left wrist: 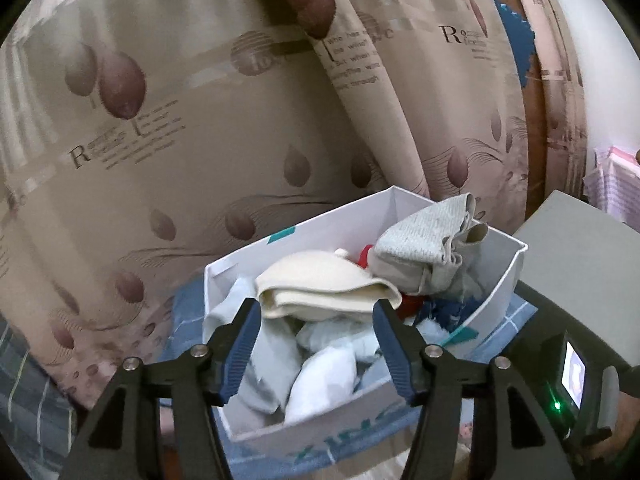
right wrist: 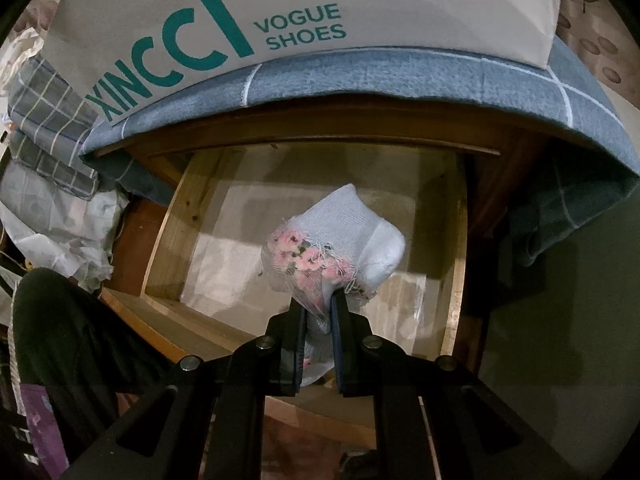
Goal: Take underwear out of drawer
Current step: 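Open the left tool to drop the sock into the shoe box, then carry the floral underwear over the shoe box with the right tool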
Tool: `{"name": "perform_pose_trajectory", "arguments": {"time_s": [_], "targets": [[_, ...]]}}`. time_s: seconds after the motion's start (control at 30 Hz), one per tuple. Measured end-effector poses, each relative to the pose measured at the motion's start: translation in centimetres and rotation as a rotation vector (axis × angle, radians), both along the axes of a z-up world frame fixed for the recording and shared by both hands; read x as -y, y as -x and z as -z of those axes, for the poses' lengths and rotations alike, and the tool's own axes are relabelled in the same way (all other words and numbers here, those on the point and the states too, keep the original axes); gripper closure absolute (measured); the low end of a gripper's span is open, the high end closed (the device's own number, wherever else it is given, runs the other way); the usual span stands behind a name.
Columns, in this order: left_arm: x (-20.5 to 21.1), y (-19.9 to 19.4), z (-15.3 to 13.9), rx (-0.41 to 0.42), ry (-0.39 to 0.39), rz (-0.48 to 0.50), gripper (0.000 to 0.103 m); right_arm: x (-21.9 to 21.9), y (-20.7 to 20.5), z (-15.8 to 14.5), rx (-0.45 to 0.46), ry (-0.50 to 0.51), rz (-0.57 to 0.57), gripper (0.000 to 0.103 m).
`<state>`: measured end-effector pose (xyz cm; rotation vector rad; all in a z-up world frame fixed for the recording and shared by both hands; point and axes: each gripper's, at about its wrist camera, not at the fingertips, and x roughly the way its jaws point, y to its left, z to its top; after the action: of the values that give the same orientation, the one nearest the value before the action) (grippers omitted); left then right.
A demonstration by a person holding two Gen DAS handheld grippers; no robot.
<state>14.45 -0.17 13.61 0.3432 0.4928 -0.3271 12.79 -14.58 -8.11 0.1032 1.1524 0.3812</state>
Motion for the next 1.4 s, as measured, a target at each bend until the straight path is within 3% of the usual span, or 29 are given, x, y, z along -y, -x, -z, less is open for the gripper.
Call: {"name": "perform_pose_trajectory", "arguments": {"time_s": [0.33,0.8,1.13,1.4], "targets": [[-2.6,2.8,1.0,-0.023,-0.012,-0.081,0.041,0.1,0.8,-0.8,0.032,-0.004,-0.002,0.093],[-4.3,3.1,3.3,-0.079,0.013,-0.136,0.041,1.0,3.9,-5.1,0.093,-0.126,0.020,0.093],[-5.3,3.2,4.9,-0.122,0.060,-0.169,0.041,4.3,6.7,-14.6,0.263,-0.239,0.061,0.092],[-6.9,3.0,6.8,-0.171,0.104,-0.217,0.041,3.7,4.9,-22.6,0.398,-0.252,0.040,0.091]]}}
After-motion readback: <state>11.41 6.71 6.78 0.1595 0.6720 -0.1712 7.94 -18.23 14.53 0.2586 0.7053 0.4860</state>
